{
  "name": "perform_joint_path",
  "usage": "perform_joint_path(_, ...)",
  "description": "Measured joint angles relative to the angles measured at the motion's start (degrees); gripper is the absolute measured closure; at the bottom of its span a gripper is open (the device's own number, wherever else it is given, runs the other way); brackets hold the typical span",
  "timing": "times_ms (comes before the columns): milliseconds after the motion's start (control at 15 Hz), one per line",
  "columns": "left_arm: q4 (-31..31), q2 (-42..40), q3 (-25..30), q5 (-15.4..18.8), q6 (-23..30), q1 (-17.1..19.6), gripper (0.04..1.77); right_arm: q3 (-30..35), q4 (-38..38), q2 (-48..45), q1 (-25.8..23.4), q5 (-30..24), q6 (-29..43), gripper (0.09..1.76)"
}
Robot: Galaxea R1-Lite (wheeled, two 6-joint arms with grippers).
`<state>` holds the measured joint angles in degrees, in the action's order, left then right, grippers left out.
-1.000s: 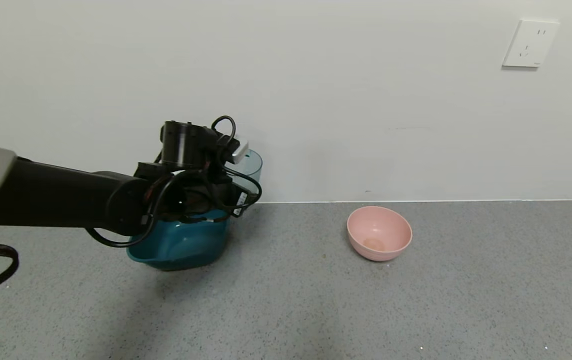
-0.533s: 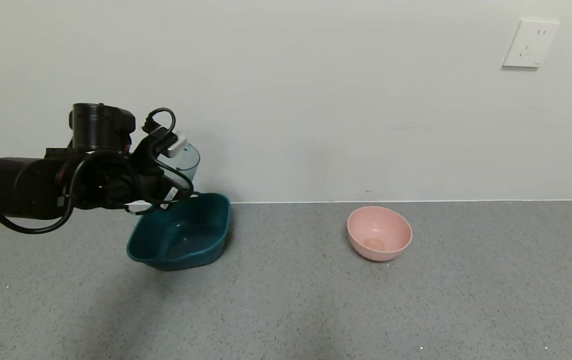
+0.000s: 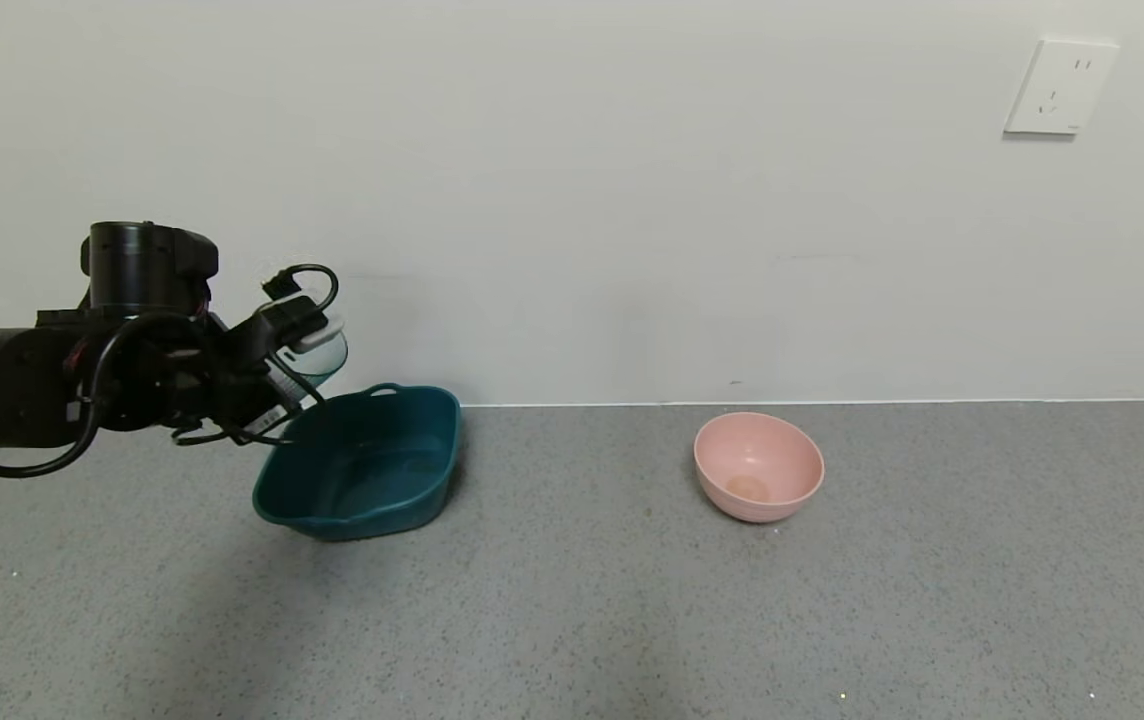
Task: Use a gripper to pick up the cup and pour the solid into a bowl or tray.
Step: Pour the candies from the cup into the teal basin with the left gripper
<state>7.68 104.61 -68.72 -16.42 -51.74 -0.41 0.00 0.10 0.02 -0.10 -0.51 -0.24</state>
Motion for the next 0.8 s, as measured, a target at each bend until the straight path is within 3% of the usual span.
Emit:
perform_joint_path(200,0.0,0.2,0.9,-1.0,-12.9,1.3,0.55,0.0,0.0,0.0,0.0,0.0,0.0,0.14)
perform_joint_path(400,0.2,1.4,1.4,-4.0,-22.3,1.5,0.55,0.0,0.0,0.0,0.0,0.0,0.0,0.14)
perform_joint_path(600,0.7,2.8,1.4,-9.9,-32.6,1.0,0.55,0.0,0.0,0.0,0.0,0.0,0.0,0.14)
perform_joint_path(800,1.0,4.5,-0.7,-16.0,-36.8,-1.0,0.55,0.0,0.0,0.0,0.0,0.0,0.0,0.14)
